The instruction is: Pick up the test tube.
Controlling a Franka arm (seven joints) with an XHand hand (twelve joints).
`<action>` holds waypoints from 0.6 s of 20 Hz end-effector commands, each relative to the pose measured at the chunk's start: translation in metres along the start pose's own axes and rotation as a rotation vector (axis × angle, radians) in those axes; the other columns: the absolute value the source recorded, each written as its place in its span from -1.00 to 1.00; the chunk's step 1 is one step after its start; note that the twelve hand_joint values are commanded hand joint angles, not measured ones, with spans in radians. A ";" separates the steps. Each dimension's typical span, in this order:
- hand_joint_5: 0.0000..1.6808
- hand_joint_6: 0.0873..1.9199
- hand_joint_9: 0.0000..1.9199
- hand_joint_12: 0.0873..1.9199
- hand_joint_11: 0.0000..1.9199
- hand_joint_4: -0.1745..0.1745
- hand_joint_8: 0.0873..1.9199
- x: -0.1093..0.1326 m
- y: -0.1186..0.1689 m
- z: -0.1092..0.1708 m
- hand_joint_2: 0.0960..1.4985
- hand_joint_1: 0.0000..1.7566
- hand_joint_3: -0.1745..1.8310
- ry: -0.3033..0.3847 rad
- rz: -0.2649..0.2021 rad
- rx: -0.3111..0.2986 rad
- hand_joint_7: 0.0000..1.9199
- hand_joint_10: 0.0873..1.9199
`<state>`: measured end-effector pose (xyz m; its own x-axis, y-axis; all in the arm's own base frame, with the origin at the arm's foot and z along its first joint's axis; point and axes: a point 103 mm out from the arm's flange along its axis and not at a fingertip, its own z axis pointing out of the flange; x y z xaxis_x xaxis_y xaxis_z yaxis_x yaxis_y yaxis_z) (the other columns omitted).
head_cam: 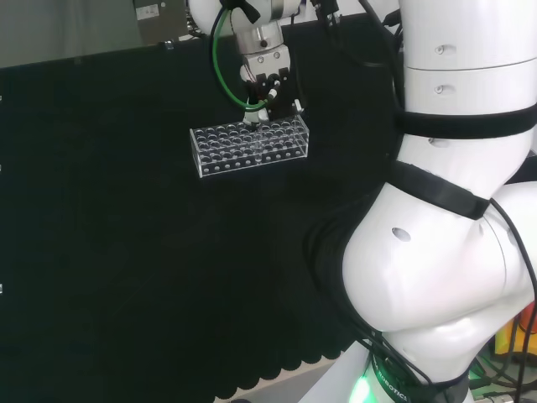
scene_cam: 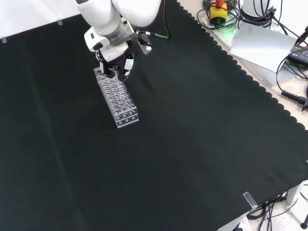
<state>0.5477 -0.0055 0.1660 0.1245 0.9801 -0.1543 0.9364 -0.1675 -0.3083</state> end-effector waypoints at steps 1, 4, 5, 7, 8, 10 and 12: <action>0.57 -0.57 0.74 -0.16 0.36 -1.00 -0.80 -0.002 0.000 -0.004 -0.03 0.38 -0.42 0.210 0.056 -0.063 0.84 -0.65; 0.58 -0.56 0.75 -0.17 0.35 -1.00 -0.79 0.000 0.003 -0.008 -0.09 0.39 -0.34 0.215 0.044 -0.072 0.85 -0.59; 0.58 -0.55 0.76 -0.17 0.34 -1.00 -0.79 0.001 0.003 -0.009 -0.10 0.39 -0.33 0.214 0.043 -0.074 0.86 -0.58; 0.58 -0.53 0.75 -0.15 0.32 -1.00 -0.77 0.001 0.003 -0.010 -0.13 0.39 -0.29 0.216 0.042 -0.070 0.85 -0.54; 0.57 -0.51 0.74 -0.14 0.32 -1.00 -0.75 0.001 0.003 -0.011 -0.14 0.39 -0.27 0.216 0.040 -0.069 0.85 -0.51; 0.57 -0.50 0.73 -0.13 0.31 -1.00 -0.73 0.000 0.001 -0.013 -0.16 0.39 -0.25 0.221 0.035 -0.063 0.85 -0.48; 0.57 -0.49 0.73 -0.13 0.31 -1.00 -0.72 -0.001 -0.001 -0.014 -0.16 0.39 -0.24 0.230 0.030 -0.058 0.85 -0.47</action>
<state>0.5545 -0.0036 0.1743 0.2204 0.9746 0.0407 0.9485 -0.2044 -0.2419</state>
